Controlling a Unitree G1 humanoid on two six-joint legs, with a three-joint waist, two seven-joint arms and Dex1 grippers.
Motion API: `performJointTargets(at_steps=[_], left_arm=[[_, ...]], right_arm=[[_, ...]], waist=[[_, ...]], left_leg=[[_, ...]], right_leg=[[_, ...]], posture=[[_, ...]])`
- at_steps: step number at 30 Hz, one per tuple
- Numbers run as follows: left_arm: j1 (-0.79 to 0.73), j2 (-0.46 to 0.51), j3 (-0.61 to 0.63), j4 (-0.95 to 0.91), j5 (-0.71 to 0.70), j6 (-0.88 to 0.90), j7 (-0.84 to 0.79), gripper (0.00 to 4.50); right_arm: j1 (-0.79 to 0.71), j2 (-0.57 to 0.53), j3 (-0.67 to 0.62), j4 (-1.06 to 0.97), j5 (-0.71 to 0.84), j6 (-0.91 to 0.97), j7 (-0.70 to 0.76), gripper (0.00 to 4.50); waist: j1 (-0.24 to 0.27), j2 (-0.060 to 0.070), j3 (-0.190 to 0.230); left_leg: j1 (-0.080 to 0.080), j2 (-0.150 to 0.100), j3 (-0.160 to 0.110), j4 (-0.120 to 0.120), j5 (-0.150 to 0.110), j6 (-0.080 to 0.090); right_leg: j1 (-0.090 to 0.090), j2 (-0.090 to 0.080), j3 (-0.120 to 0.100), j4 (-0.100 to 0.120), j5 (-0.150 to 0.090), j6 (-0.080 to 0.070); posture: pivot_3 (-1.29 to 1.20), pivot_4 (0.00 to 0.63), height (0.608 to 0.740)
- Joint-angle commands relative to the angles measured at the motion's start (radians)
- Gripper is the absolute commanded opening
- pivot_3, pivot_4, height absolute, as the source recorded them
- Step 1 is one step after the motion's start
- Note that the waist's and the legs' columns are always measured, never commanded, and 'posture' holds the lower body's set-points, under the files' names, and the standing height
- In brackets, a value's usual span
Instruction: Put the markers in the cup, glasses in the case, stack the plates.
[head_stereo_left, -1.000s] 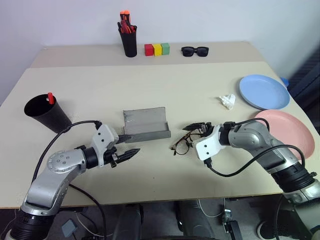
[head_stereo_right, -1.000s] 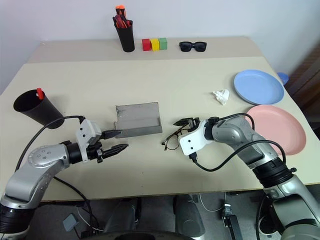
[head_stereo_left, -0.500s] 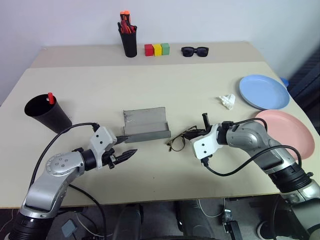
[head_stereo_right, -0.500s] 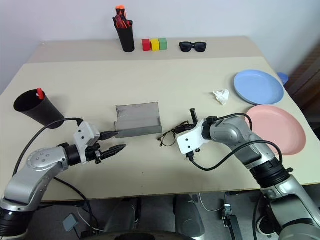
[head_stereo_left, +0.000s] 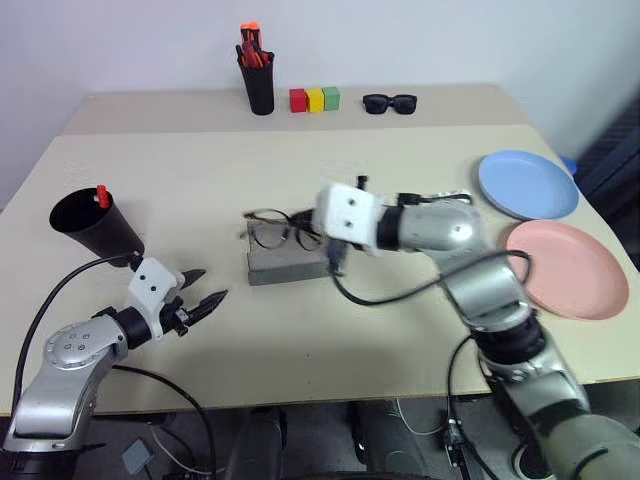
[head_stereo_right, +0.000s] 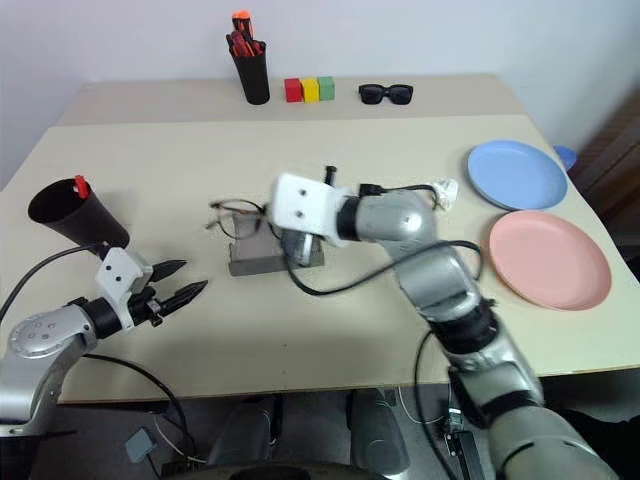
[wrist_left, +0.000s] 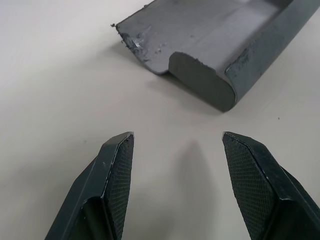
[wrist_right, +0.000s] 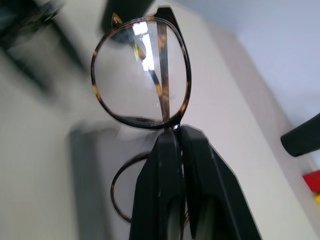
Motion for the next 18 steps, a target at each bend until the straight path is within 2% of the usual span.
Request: performJointTargets(at_steps=[1, 4, 14, 17, 18], left_arm=[[0.010, -0.001, 0.019, -0.035, -0.002, -0.016, 0.010, 2.88], [0.017, -0.002, 0.021, -0.036, -0.002, -0.022, 0.014, 2.88], [0.007, -0.011, 0.085, -0.065, -0.112, 0.011, 0.005, 2.88], [-0.003, -0.001, 0.081, -0.065, -0.121, 0.019, -0.001, 2.88], [-0.007, 0.002, 0.078, -0.064, -0.120, 0.020, -0.004, 2.88]], right_arm=[[-0.043, 0.081, 0.006, 0.109, -0.025, 0.042, -0.118, 0.04], [-0.032, 0.113, 0.038, 0.191, -0.040, 0.035, -0.157, 0.04], [0.081, -0.023, 0.120, 0.086, -0.069, 0.104, -0.114, 0.04], [0.074, -0.021, 0.108, 0.072, -0.046, 0.137, -0.100, 0.85], [0.070, -0.018, 0.103, 0.068, -0.041, 0.145, -0.099, 1.37]], waist=[[0.003, 0.000, 0.000], [0.001, 0.000, 0.000], [-0.002, 0.000, 0.000], [-0.005, 0.000, 0.000], [-0.005, 0.000, 0.000]], left_leg=[[-0.001, 0.000, 0.000, 0.000, 0.000, 0.000], [-0.001, 0.000, 0.000, 0.000, 0.000, 0.000], [-0.001, 0.000, 0.000, -0.001, 0.000, 0.000], [-0.001, 0.000, 0.000, -0.001, 0.000, 0.000], [-0.001, 0.000, 0.000, -0.001, 0.000, 0.000]], right_leg=[[0.000, 0.000, 0.000, 0.000, 0.000, 0.000], [0.000, 0.000, 0.000, 0.000, 0.000, 0.000], [-0.001, 0.000, 0.000, 0.000, 0.000, 0.000], [-0.001, 0.001, 0.000, 0.000, 0.000, 0.000], [-0.001, 0.001, 0.000, 0.000, 0.000, 0.000]], posture=[[0.00, 0.150, 0.740], [0.00, 0.150, 0.740], [0.00, 0.150, 0.740], [0.00, 0.150, 0.740], [0.00, 0.150, 0.740]])
